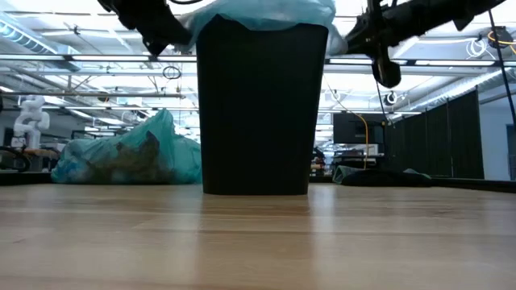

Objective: Place trash/remove bag and relplace
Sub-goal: Put the new blue trash bag in the black trash bin

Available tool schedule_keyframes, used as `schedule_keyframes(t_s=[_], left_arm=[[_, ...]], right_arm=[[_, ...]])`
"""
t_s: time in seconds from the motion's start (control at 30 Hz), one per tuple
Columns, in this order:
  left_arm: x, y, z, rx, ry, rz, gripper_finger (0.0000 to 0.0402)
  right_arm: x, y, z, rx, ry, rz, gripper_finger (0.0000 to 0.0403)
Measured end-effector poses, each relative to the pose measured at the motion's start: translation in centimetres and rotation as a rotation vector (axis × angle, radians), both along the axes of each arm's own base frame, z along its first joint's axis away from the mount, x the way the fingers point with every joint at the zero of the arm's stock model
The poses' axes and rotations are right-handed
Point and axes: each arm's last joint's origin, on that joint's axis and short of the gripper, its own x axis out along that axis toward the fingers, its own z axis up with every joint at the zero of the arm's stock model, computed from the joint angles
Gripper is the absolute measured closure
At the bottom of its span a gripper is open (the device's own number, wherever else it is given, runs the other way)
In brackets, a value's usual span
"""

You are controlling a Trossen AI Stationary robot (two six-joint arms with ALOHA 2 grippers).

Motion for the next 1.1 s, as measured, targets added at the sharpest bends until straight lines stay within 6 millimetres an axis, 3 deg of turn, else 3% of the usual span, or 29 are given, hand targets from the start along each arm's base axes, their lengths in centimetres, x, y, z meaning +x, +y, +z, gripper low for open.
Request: schedule_keyframes(t_s=[0.4,0.67,0.83,0.97,1.1], left_arm=[[1.1,0.2,-2.0,0.048,0.041,0.089,0.0402],[0.8,0.0,-1.1,-0.017,0.019,0.033,0.0402],[1.1,0.1,-2.3,0.002,0.087,0.060,0.0402],[1.1,-0.2,-1.3,-0.080,0.060,0.023,0.0402],[-0.3,-0.3,-0.1,-0.088,0.054,-0.002,0.0402]], right_arm=[[0.2,-0.1,-2.8,0.032,0.072,-0.029,0.0403],[0.3,-0.3,-2.1,0.009,0.004,-0.052,0.0403],[0.4,-0.5,-2.3,0.010,0.014,-0.057,0.0403],[0.4,-0.5,-2.3,0.011,0.014,-0.057,0.0403],[0.4,-0.5,-2.3,0.010,0.013,-0.057,0.0403]])
